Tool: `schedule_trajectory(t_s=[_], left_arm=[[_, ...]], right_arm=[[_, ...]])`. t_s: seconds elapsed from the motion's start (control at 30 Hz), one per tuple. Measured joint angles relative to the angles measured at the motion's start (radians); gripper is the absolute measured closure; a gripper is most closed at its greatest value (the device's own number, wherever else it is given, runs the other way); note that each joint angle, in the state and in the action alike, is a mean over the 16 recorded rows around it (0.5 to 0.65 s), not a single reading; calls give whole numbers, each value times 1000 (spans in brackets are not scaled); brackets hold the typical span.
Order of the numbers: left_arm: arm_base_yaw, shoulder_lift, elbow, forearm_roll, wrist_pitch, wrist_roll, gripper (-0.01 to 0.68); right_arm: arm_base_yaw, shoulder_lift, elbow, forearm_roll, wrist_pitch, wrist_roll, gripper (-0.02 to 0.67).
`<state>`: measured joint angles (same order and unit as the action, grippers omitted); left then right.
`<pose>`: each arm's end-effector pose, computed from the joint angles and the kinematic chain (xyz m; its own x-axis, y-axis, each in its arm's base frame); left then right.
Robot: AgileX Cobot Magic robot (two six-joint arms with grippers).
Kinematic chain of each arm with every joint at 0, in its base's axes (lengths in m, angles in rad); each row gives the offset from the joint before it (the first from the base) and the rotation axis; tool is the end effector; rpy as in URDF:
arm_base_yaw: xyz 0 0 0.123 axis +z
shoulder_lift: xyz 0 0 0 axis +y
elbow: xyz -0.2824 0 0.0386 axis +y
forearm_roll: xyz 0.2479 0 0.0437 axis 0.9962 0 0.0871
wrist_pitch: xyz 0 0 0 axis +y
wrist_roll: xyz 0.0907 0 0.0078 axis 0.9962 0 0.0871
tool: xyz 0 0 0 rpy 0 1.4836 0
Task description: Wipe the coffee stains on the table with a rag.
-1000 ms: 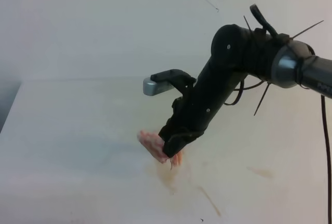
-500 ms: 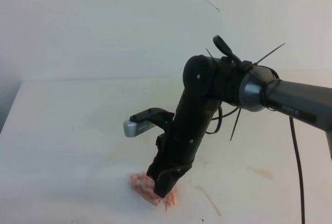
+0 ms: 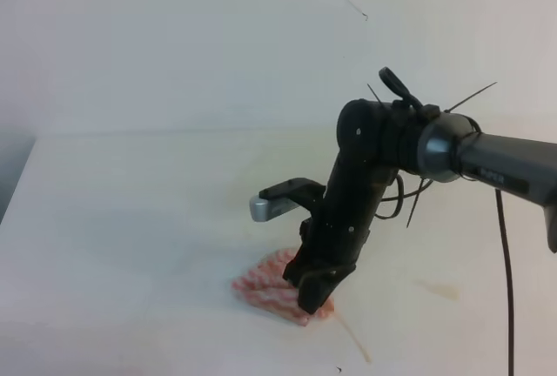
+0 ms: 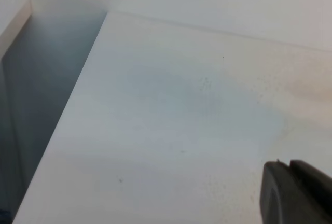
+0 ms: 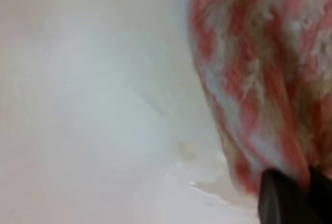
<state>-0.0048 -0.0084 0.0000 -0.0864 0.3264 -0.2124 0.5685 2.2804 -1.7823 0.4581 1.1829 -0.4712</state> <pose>0.0534 -0.0028 0.1842 -0.2271 -0.2888 -0.9301 -0.0356 0.9568 -0.2884 0.3618 0.2754 0.1490 -0.6676 -0.7328 -0.1317 -0.7150 0.5817 0.3879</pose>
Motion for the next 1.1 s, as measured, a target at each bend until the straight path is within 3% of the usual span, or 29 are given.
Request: schedule_trajectory(t_s=[0.7, 0.83, 1.1], left_arm=[[0, -3, 0, 0, 0, 0, 674], [0, -2, 0, 0, 0, 0, 674], [0, 3, 0, 0, 0, 0, 674]], right_arm=[[-156, -81, 16, 4, 15, -25, 646], [-167, -157, 84, 36, -4, -74, 648], [-175, -323, 313, 185, -19, -303, 648]])
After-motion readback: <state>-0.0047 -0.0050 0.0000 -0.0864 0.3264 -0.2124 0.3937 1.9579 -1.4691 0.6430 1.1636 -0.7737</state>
